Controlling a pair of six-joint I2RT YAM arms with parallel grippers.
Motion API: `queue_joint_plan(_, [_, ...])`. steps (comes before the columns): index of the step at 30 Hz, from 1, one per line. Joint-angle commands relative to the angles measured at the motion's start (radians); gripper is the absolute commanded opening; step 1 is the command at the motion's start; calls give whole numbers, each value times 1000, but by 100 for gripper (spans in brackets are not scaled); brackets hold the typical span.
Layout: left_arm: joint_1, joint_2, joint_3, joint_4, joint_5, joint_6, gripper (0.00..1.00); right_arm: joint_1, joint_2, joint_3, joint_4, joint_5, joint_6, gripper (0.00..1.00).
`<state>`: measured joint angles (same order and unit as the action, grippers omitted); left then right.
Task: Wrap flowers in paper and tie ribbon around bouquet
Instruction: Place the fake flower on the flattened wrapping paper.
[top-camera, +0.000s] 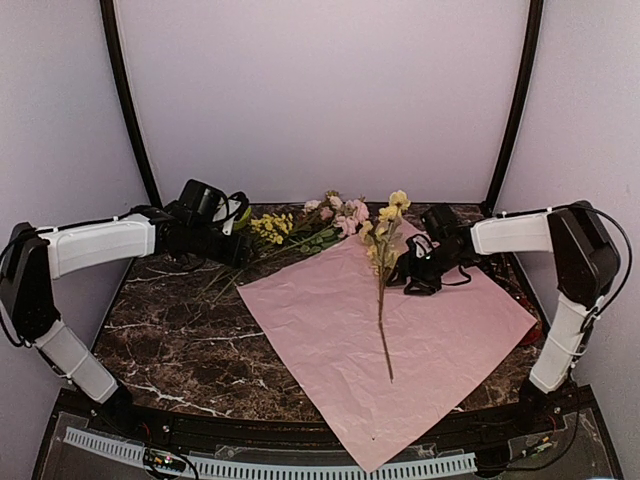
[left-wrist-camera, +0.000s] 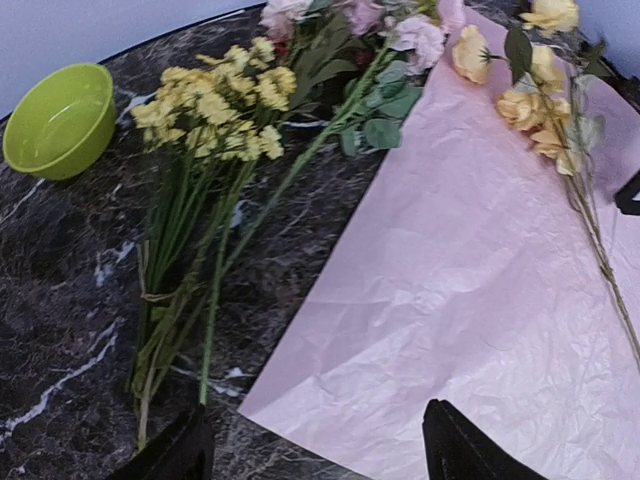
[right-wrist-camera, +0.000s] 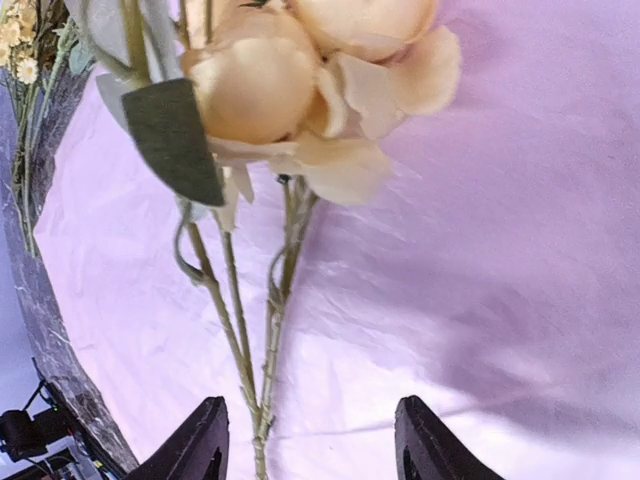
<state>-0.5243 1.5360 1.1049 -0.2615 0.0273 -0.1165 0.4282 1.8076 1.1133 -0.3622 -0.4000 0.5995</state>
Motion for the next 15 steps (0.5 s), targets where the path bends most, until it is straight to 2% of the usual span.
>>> queue_joint_plan(1, [103,77,77,-78,-43,-9,72,6,-121,23,-88,253,-28,57])
queue_joint_plan(6, [182,227,185,-118,-98,45,54,36,-202,23,-90,302,-56,57])
queue_joint_plan(9, [204,294,244,-129,-164,147,45,57,-203,32,-106,304,-80,57])
queue_joint_plan(12, [223,353,337,-259,-161,203,33,68,-191,60,-148,325,-95,57])
queue_joint_plan(15, [236,349,357,-360,-94,211,34,69,-186,58,-160,343,-93,57])
